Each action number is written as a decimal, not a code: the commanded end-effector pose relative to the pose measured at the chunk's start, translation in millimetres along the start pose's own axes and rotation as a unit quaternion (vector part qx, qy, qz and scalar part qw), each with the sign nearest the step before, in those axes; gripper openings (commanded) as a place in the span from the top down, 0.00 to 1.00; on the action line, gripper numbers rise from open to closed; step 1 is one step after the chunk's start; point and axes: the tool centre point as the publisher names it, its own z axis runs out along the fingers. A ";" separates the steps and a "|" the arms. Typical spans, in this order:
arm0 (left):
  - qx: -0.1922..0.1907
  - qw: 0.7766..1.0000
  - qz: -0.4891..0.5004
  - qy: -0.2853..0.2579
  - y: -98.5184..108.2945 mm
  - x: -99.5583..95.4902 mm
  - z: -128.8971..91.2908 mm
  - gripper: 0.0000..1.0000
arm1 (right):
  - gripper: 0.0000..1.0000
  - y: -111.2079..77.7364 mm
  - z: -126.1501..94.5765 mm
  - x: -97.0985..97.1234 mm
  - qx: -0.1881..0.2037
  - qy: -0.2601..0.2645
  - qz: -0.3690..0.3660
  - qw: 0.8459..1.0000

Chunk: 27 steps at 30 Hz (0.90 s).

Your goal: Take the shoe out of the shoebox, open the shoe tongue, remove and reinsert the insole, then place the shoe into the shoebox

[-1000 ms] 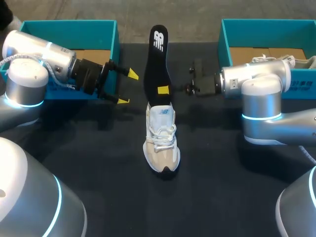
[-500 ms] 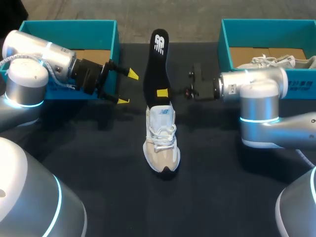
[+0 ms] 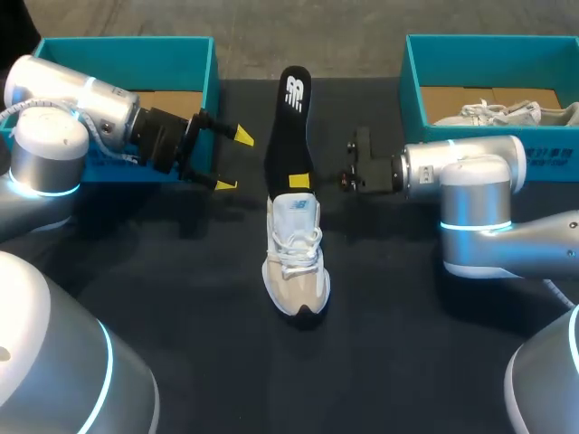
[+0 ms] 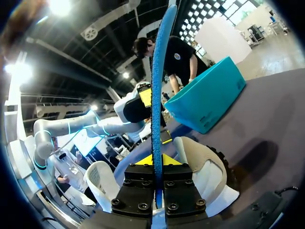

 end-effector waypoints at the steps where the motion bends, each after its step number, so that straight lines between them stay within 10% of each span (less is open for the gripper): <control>1: 0.000 1.000 0.001 0.000 1.0 0.7 0.5 0.00 | 1.00 -4.0 1.6 0.7 -0.001 -0.001 0.002 1.000; 27: 0.000 1.000 0.001 0.000 1.0 0.7 0.5 0.00 | 1.00 -28.4 1.6 5.5 0.021 -0.019 0.016 0.999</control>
